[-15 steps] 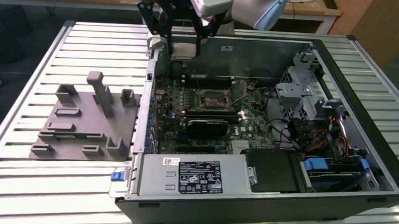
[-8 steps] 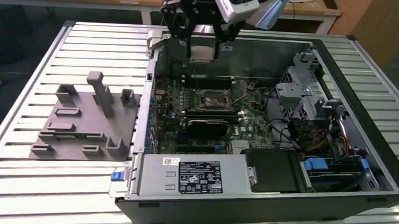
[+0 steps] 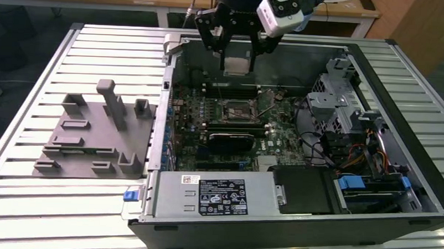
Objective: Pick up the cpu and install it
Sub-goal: 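Pick up the cpu and move it towards the insertion slot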
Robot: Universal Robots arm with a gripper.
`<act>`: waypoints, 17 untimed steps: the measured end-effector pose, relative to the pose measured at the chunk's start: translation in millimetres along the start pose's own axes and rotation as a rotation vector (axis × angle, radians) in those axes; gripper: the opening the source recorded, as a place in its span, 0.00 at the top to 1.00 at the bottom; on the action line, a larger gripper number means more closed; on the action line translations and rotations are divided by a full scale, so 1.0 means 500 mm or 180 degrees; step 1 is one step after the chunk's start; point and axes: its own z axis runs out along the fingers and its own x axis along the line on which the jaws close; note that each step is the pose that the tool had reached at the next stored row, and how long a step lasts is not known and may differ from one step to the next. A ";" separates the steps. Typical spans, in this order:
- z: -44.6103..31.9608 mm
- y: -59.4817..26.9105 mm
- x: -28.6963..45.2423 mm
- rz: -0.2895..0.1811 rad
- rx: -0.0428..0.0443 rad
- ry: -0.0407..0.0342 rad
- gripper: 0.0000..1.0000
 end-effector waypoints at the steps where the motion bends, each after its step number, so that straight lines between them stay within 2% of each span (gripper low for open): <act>1: 0.004 0.000 -0.004 0.0000 0.0000 0.0002 0.46; 17: 0.063 0.009 -0.050 0.0000 0.0000 0.0008 0.46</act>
